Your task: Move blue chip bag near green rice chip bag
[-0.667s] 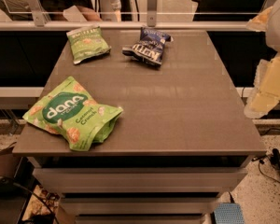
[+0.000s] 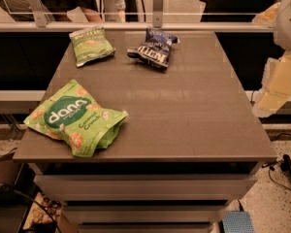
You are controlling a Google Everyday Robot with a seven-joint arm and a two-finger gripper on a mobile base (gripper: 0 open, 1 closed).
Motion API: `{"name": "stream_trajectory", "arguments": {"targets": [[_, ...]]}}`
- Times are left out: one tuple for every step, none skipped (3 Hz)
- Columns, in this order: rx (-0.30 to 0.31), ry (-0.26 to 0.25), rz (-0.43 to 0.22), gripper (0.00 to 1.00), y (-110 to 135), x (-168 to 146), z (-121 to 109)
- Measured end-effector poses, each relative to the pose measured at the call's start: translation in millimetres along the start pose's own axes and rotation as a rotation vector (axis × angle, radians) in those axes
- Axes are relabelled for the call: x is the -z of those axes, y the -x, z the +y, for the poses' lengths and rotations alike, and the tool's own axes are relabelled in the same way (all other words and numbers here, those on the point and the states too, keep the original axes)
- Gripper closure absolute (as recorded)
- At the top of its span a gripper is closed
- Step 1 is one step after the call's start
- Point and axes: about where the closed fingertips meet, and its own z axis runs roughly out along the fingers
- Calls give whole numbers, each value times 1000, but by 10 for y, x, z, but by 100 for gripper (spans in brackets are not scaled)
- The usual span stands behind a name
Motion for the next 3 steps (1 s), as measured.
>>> {"name": "stream_trajectory", "arguments": {"targets": [[86,-37,-12,0,15,-72,-156],[186,-61,-30,0,45,-158,-332],[278,-94,-59,0,72,-234,-537]]}}
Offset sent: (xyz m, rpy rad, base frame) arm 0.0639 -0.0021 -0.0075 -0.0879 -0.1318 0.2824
